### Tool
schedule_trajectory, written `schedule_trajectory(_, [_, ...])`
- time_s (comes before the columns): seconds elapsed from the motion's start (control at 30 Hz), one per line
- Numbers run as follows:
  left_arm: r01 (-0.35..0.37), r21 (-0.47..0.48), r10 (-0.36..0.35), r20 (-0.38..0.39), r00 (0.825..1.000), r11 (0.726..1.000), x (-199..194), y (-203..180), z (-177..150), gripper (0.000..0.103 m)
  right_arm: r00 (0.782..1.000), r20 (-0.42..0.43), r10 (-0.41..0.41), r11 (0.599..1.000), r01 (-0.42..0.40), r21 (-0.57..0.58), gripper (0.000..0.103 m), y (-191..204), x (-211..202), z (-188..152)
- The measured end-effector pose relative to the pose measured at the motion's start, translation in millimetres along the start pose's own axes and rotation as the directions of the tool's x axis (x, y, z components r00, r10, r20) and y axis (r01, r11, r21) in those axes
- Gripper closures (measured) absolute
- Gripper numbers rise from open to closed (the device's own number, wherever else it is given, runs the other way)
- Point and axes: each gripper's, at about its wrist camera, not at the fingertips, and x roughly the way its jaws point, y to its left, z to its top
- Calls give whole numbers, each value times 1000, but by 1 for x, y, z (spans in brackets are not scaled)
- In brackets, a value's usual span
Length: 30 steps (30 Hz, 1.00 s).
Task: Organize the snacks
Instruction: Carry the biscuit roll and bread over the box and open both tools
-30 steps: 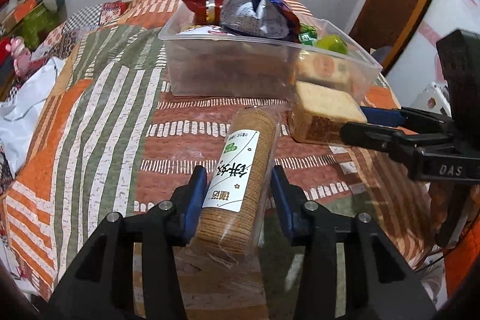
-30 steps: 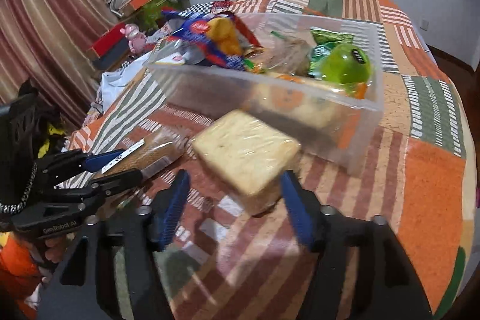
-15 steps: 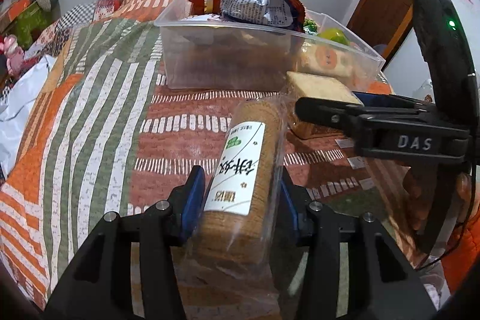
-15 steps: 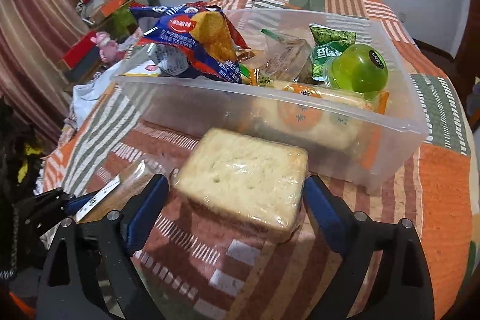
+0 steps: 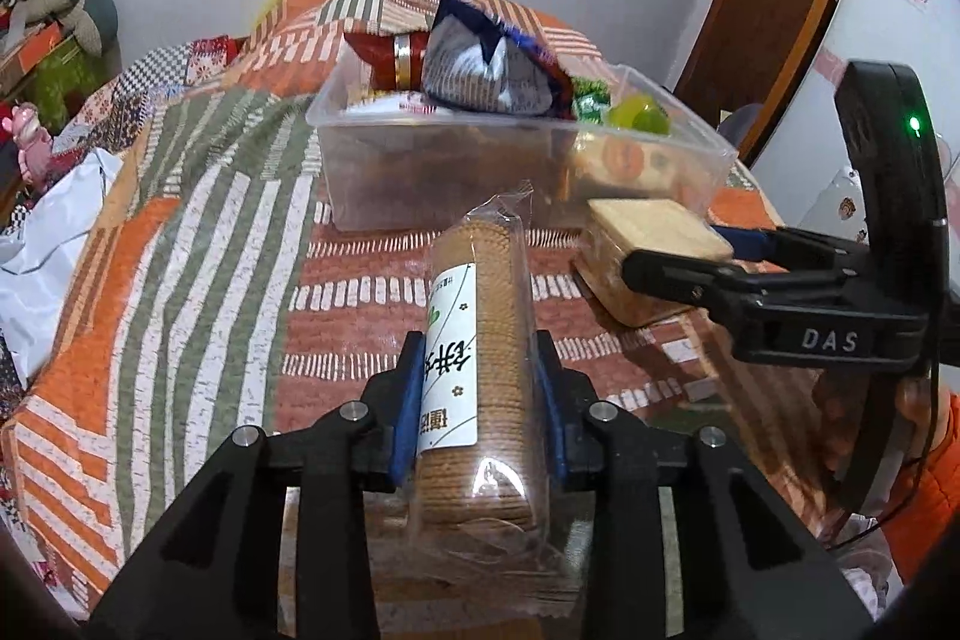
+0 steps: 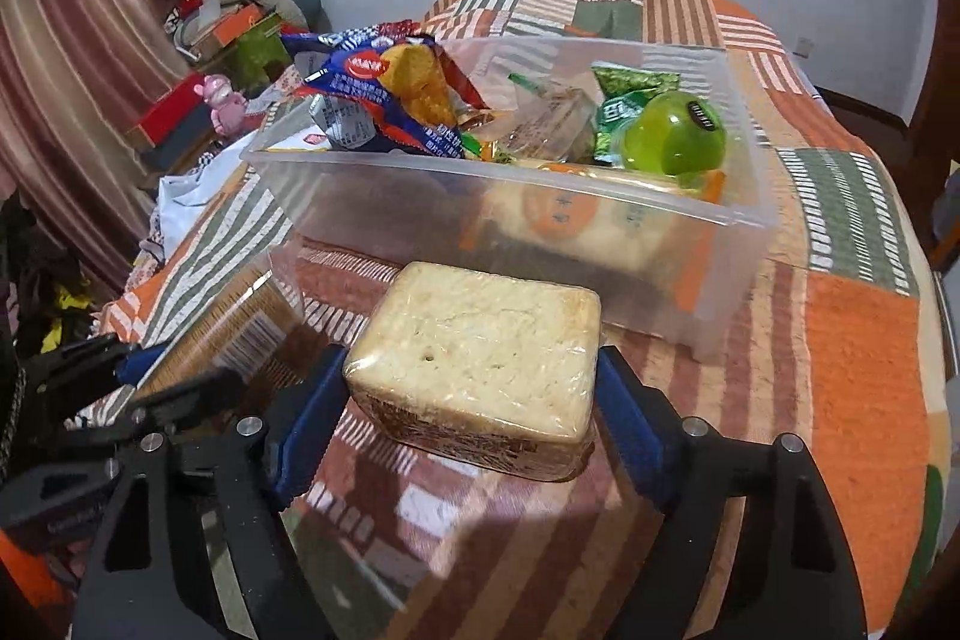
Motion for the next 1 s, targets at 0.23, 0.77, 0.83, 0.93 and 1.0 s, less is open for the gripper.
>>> schedule_trajectory(0.23, [-2,6,1,72,997,1000,-27,-6,13,70,998,63,-2,1000,2,-11,24,3,-29,1])
schedule_trajectory(0.77, [20,59,-31,188,982,998,-52,-30,70,70,972,236,-9,1000,14,-20,24,1,-74,30])
schedule_trajectory(0.83, [30,60,-41,202,979,998,-50,-32,81,70,968,251,-19,1000,22,-13,24,-1,-75,35])
schedule_trajectory(0.93, [42,56,-53,207,977,998,-43,-35,96,70,962,272,-30,999,33,-6,24,-5,-77,41])
schedule_trajectory(1.0, [56,50,-65,206,976,997,-38,-37,105,70,958,285,-41,999,43,-2,24,-9,-78,47])
